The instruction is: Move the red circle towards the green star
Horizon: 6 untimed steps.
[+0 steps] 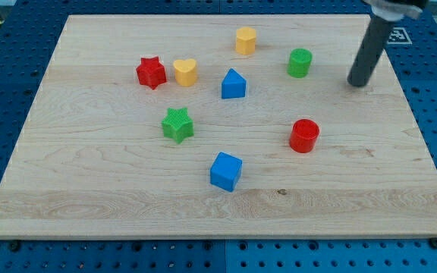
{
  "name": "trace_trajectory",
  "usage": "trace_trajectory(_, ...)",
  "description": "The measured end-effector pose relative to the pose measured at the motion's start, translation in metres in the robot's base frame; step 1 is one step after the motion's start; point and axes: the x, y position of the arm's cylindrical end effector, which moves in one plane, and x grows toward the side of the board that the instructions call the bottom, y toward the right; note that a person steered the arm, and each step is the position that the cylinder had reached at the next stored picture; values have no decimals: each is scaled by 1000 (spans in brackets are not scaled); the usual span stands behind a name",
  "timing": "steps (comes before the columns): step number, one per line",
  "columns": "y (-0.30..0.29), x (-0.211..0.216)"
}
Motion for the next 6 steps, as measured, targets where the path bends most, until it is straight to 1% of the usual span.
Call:
trace_trajectory(1, -1, 70)
trace_trajectory(2, -6, 85)
trace_trajectory(3, -18, 92)
trace_trajectory(4, -42, 103)
trace_trajectory(5, -45, 103)
trace_trajectory(6, -82, 103)
